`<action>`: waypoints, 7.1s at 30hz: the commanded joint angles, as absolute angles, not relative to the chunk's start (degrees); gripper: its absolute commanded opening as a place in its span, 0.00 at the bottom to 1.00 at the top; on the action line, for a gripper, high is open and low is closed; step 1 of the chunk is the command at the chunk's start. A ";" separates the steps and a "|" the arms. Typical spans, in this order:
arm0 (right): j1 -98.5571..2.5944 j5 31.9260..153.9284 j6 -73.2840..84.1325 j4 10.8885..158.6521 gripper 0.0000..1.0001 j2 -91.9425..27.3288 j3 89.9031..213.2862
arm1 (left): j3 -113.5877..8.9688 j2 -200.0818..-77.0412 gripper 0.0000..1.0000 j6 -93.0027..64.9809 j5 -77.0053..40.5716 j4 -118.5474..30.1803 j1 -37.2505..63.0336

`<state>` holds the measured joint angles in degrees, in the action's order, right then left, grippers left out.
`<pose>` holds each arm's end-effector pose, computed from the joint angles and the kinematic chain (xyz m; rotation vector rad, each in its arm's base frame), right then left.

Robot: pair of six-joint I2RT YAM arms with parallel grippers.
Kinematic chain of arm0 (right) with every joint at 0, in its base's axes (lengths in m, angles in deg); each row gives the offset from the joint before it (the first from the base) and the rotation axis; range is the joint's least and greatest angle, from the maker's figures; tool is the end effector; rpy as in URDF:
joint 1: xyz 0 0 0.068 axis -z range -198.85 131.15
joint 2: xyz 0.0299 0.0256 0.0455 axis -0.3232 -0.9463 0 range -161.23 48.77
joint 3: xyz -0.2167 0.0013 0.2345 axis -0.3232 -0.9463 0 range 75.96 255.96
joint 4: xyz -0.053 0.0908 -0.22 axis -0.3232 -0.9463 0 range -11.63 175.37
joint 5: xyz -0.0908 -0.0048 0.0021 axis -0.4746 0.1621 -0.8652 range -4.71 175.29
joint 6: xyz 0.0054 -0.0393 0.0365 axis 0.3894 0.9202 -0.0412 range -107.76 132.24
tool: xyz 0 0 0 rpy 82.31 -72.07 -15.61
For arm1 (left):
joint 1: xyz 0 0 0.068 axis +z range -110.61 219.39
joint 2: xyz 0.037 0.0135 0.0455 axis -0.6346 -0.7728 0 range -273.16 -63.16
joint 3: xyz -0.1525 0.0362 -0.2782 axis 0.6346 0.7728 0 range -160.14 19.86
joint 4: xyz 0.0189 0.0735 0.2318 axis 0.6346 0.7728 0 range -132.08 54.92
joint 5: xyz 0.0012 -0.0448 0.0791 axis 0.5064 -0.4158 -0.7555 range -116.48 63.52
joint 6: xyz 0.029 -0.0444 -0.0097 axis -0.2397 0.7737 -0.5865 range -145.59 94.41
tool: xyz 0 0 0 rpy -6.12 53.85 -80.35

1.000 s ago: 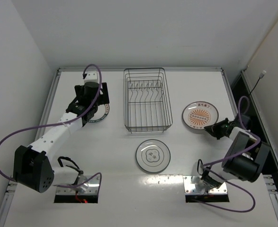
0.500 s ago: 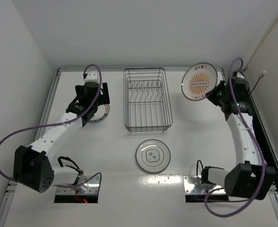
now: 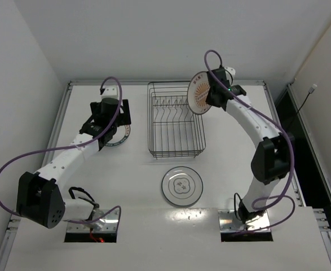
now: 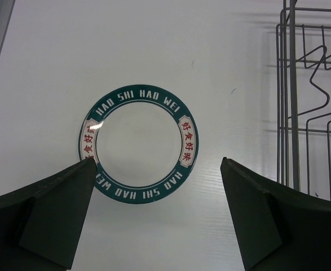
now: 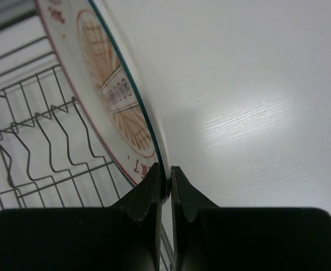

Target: Load the plates into the dish rack

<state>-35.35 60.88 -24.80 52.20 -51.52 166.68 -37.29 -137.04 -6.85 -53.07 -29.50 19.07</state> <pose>0.3751 0.0957 0.3696 0.6045 2.1538 0.0086 0.2491 -0.0752 0.3536 -0.2497 2.0088 0.0542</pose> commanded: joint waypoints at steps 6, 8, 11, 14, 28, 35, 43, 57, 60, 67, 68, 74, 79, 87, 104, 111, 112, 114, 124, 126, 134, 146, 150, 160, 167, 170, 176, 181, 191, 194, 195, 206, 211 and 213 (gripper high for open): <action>-41.00 49.87 -24.32 51.09 0.00 -54.50 170.09 | -39.03 -137.25 0.91 -6.43 -53.28 -30.65 18.74; -43.02 47.15 -25.02 49.34 0.00 -56.25 170.88 | -39.03 -137.25 0.91 -6.43 -53.28 -30.65 18.74; -45.39 44.16 -26.43 46.88 0.00 -58.09 172.90 | -39.03 -137.25 0.91 -6.43 -53.28 -30.65 18.74; -47.59 42.75 -28.36 44.42 0.00 -59.94 175.44 | -39.03 -137.25 0.91 -6.43 -53.28 -30.65 18.74; -49.01 45.99 -24.59 42.74 0.34 -52.66 177.12 | -39.03 -137.77 0.92 -5.90 -52.76 -30.13 18.74; -48.47 55.27 -19.75 38.60 0.41 -34.93 167.17 | -39.03 -137.77 0.92 -5.90 -53.28 -30.13 18.74; -44.88 87.10 -29.91 50.62 0.50 -4.33 121.84 | -39.03 -137.77 0.92 -5.90 -53.81 -30.13 18.74; -43.64 103.21 -60.44 83.06 0.55 8.27 73.42 | -39.03 -137.77 0.92 -5.90 -53.81 -30.13 18.74; -43.64 103.92 -61.94 89.57 0.52 4.67 71.05 | -39.03 -137.77 0.92 -5.90 -53.81 -30.13 18.74; -44.17 103.92 -61.24 96.60 0.11 -9.84 71.22 | -39.03 -137.77 0.92 -5.90 -53.81 -30.13 18.74; -44.17 104.70 -61.85 97.83 0.06 -10.89 70.69 | -39.03 -137.77 0.92 -5.90 -53.81 -30.13 18.74; -44.69 101.66 -58.61 82.95 0.00 1.54 76.21 | -39.03 -137.77 0.92 -5.90 -53.81 -30.13 18.74; -47.68 92.85 -52.46 52.44 0.00 22.65 90.27 | -39.03 -137.77 0.92 -5.90 -54.34 -30.13 18.74; -48.91 77.43 -43.25 34.67 0.00 19.11 123.29 | -39.03 -137.77 0.92 -5.90 -54.34 -30.13 18.74; -50.23 43.90 -16.17 47.83 0.00 -42.34 178.32 | -39.03 -140.06 0.92 -5.90 -54.34 -30.13 18.74; -52.60 35.99 -9.83 48.97 0.00 -59.84 189.68 | -39.55 -141.72 0.92 -5.90 -54.34 -30.13 18.74; -53.13 34.85 -9.21 48.98 0.00 -61.08 190.30 | -39.55 -141.73 0.92 -5.90 -54.34 -30.13 18.74; -53.65 34.22 -7.29 51.26 0.00 -64.23 190.83 | -39.55 -142.25 0.92 -5.90 -54.34 -29.60 18.74; -54.19 30.53 -7.27 51.79 0.00 -69.44 187.59 | -40.08 -143.40 0.92 -5.90 -53.81 -29.60 18.74; -54.80 28.96 -7.27 51.79 0.00 -68.21 187.58 | -40.08 -143.40 0.92 -5.90 -53.81 -29.60 18.74; -55.33 26.85 -3.67 56.63 0.00 -61.27 187.40 | -40.08 -143.40 0.92 -5.90 -53.81 -29.60 18.74; -54.27 29.83 -5.50 54.53 0.00 -68.46 185.65 | -40.08 -143.40 0.92 -5.90 -53.81 -29.60 18.74; -53.75 32.19 -7.88 53.90 0.00 -70.41 181.98 | -40.08 -143.40 0.92 -5.90 -54.34 -29.60 18.74; -53.75 35.36 -7.89 53.64 0.37 -63.57 180.64 | -40.69 -144.62 0.95 -7.04 -53.29 -29.60 18.74; -55.77 41.38 -10.17 46.96 0.55 -46.27 176.28 | -42.72 -151.20 0.97 -7.65 -51.45 -26.87 18.74; -57.09 53.32 -10.79 50.90 0.80 -31.51 163.57 | -44.21 -155.16 0.97 -8.18 -47.84 -25.12 18.74; -58.41 61.37 -16.84 51.18 0.81 -13.83 146.83 | -48.87 -165.63 0.97 -8.72 -46.69 -20.82 18.74; -58.93 65.93 -22.46 49.86 0.81 -5.73 137.43 | -51.50 -171.69 0.86 -8.72 -46.08 -18.97 18.74; -59.46 71.66 -25.99 50.57 0.80 10.36 119.04 | -54.31 -181.97 0.18 -9.77 -49.41 -16.34 18.74; -59.46 73.42 -27.04 49.95 0.78 12.56 115.78 | -54.32 -181.98 0.00 -10.30 -49.42 -16.14 18.74; -59.46 73.42 -27.66 49.95 0.78 13.69 114.30 | -54.32 -181.98 0.00 -10.30 -49.42 -16.15 18.74; -59.46 80.01 -36.01 49.51 0.71 28.36 93.46 | -53.80 -158.05 0.00 -8.80 -51.25 -15.62 18.74; -59.46 78.25 -37.16 50.28 0.71 29.70 91.09 | -59.67 -147.98 0.00 -5.91 -50.30 -15.27 16.11; -59.46 78.86 -37.16 52.74 0.71 26.73 90.56 | -63.78 -145.79 0.00 -5.38 -45.50 -16.41 15.49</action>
